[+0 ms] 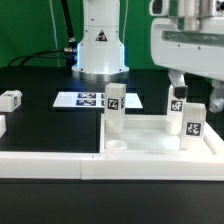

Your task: Assemble square table

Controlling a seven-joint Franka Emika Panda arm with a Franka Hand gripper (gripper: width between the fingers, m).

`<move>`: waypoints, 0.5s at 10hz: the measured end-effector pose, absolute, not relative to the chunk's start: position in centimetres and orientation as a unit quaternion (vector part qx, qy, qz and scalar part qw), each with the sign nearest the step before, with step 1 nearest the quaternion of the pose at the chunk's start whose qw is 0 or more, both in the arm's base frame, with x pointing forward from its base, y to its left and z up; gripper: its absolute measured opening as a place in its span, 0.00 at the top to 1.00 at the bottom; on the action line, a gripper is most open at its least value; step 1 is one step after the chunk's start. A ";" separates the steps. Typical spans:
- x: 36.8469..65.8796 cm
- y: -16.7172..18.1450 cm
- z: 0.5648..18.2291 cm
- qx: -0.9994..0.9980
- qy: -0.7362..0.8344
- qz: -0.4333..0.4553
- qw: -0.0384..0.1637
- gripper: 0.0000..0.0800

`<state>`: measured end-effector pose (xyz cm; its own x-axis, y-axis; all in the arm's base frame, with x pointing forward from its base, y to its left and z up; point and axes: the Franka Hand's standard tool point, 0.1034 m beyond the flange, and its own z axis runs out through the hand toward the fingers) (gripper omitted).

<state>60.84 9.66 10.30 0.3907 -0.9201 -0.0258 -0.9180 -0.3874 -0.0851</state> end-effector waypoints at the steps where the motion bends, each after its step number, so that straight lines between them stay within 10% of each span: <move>1: 59.8 8.5 11.1 -0.851 0.523 -0.014 0.046 0.19; 5: 57.4 2.8 13.4 -0.922 0.384 -0.030 0.049 0.19</move>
Offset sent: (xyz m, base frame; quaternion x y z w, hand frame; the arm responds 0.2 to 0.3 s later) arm -0.0439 -0.0650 0.0275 0.0173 0.0048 -0.2424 0.9700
